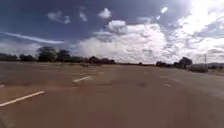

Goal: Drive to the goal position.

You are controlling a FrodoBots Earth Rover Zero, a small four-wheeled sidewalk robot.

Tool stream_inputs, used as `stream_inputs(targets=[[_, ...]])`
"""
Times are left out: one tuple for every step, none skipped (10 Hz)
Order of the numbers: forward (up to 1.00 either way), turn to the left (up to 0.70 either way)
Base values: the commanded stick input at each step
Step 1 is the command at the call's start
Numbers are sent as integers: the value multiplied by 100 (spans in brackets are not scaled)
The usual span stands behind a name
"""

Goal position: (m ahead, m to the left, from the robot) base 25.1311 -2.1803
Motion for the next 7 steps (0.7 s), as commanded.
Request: stream_inputs(targets=[[100,0],[100,0],[100,0],[100,0],[100,-28],[100,-16],[100,-3]])
